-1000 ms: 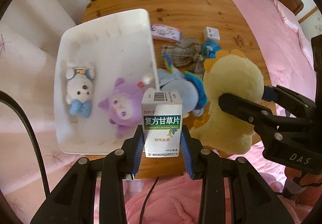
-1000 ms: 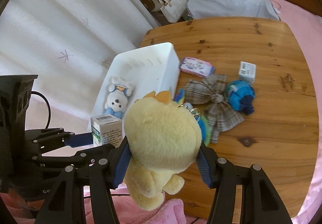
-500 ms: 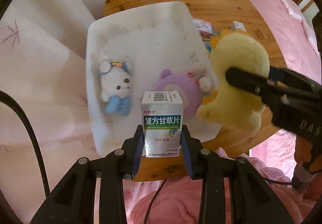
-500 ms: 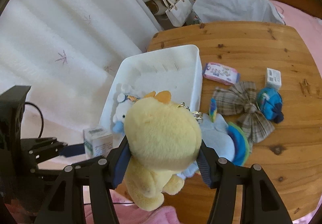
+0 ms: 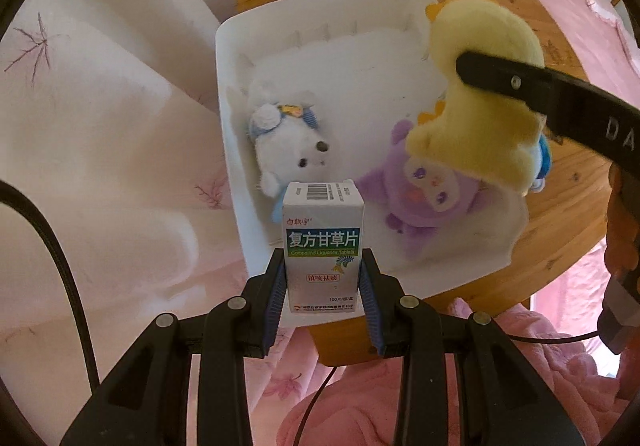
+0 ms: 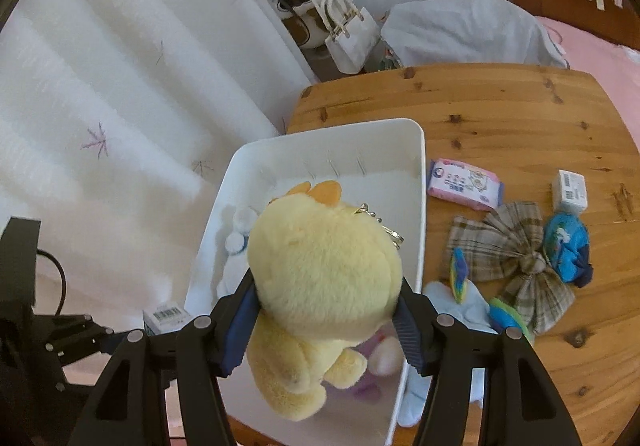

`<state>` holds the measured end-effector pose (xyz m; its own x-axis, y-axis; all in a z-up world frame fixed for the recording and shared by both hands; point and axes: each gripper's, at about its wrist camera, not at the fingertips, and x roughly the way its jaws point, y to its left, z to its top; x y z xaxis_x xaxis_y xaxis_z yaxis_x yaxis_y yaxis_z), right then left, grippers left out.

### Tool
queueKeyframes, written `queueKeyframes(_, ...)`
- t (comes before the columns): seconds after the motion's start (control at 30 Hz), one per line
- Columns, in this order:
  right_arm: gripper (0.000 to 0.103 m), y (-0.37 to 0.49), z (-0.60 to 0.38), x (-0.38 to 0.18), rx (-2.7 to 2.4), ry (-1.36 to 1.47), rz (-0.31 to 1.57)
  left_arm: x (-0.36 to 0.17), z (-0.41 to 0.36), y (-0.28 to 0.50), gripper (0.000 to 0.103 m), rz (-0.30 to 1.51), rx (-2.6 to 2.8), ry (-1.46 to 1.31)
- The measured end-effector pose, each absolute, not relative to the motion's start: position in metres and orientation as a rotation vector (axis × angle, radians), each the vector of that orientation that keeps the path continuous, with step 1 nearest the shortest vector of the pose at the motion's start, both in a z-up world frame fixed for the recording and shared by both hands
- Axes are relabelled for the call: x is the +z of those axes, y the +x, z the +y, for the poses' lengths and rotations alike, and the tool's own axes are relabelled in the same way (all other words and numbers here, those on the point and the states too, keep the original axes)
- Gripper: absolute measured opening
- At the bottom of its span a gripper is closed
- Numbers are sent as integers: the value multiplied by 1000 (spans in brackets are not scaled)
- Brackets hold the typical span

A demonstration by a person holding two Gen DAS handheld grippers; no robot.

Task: Organize objects
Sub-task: 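Open both tools to drop the medicine box and yellow duck into the tray, then lift both open tools away from the tray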

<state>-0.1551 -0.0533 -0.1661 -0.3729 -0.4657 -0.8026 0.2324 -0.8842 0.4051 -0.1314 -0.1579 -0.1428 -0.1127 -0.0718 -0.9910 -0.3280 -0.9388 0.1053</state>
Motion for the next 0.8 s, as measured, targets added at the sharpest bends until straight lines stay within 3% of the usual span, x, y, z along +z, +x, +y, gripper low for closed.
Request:
queueKeyframes(0.3, 64, -165, -55, -173, -2371, 1406, -386, -147, -164, -139, 39, 502, 2162, -1935)
queueKeyframes(0.4, 69, -167, -51, -170, -2407, 1368, -425, -144, -164, -139, 40, 464, 2173, -1900)
queueKeyframes(0.6, 75, -164, -42, -163, -2476, 1297, -440, -135, -162, -140, 56, 383, 2226, -1810)
queueKeyframes(0.8, 77, -151, -28, -149, -2533, 1178, -465, -110, -157, -135, 61, 327, 2367, -1599)
